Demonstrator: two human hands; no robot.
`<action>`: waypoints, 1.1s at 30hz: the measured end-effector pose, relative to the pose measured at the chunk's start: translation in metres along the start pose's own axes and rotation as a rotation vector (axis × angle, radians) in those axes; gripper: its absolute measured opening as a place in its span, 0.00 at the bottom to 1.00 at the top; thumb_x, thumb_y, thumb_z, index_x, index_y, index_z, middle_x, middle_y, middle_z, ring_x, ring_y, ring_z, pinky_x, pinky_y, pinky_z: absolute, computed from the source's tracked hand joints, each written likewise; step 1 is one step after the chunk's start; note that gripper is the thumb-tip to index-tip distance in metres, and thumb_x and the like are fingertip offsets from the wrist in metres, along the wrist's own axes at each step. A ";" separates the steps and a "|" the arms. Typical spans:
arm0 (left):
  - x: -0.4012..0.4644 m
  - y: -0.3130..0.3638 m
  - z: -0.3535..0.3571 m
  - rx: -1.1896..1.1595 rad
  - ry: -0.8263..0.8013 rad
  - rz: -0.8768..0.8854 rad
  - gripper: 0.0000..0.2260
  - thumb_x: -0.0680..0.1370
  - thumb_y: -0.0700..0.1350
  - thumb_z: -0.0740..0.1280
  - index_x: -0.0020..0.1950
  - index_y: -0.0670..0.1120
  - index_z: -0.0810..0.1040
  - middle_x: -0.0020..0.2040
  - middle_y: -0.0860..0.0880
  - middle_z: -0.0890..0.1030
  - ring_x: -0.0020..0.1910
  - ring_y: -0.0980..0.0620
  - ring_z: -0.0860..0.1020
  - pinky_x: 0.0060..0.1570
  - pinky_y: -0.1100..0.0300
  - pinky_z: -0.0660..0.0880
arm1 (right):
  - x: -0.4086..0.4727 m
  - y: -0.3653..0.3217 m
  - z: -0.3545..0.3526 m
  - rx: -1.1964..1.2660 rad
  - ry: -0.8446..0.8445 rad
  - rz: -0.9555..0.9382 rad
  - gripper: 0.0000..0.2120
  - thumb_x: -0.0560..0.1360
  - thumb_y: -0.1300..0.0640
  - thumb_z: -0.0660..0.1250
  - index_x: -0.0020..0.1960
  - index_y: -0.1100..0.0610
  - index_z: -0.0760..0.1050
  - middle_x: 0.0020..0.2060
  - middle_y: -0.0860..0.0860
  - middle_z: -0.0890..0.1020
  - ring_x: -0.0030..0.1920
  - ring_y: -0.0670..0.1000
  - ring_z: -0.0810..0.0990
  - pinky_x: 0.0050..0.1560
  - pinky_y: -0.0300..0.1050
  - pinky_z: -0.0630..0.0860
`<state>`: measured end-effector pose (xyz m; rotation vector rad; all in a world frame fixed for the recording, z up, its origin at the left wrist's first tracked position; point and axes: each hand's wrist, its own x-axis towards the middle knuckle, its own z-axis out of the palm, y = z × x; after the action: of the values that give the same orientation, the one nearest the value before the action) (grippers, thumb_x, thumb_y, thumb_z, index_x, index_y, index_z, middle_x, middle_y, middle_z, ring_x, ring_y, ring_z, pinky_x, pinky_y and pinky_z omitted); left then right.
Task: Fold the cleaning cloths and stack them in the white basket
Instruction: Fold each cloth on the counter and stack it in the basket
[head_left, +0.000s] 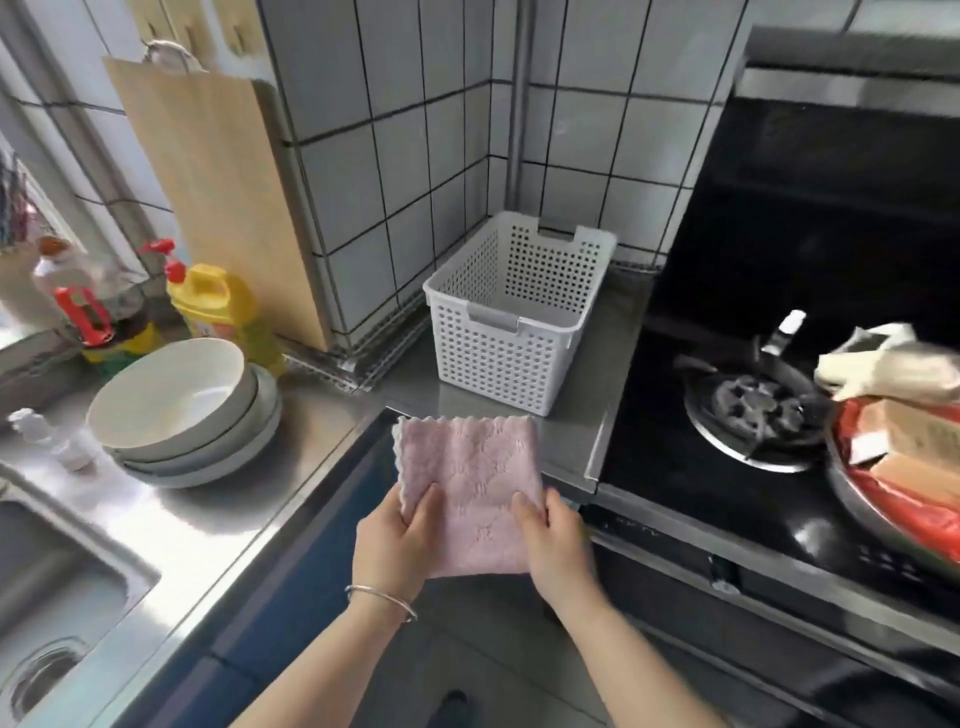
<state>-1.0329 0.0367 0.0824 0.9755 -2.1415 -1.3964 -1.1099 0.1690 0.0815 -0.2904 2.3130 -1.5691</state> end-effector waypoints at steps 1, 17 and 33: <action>0.016 0.007 0.004 -0.001 -0.004 0.018 0.08 0.77 0.51 0.63 0.37 0.57 0.74 0.37 0.57 0.79 0.38 0.58 0.77 0.39 0.58 0.75 | 0.015 -0.006 -0.001 0.015 0.004 0.003 0.12 0.77 0.49 0.62 0.49 0.58 0.75 0.44 0.52 0.82 0.46 0.51 0.81 0.50 0.54 0.78; 0.236 0.129 0.088 -0.073 0.140 0.267 0.13 0.77 0.43 0.65 0.35 0.55 0.69 0.29 0.56 0.74 0.28 0.63 0.73 0.29 0.73 0.67 | 0.236 -0.113 -0.046 0.232 0.023 -0.075 0.05 0.76 0.52 0.65 0.49 0.53 0.75 0.43 0.48 0.82 0.43 0.46 0.79 0.45 0.40 0.76; 0.390 0.169 0.180 -0.442 0.075 -0.281 0.06 0.72 0.50 0.63 0.42 0.48 0.74 0.39 0.45 0.79 0.40 0.43 0.74 0.44 0.52 0.72 | 0.467 -0.132 -0.053 0.380 0.077 0.534 0.09 0.75 0.66 0.62 0.54 0.56 0.72 0.36 0.52 0.74 0.33 0.48 0.69 0.31 0.39 0.65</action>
<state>-1.4713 -0.0943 0.1440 1.1504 -1.5821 -1.8294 -1.5642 0.0034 0.1490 0.4494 1.8637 -1.6900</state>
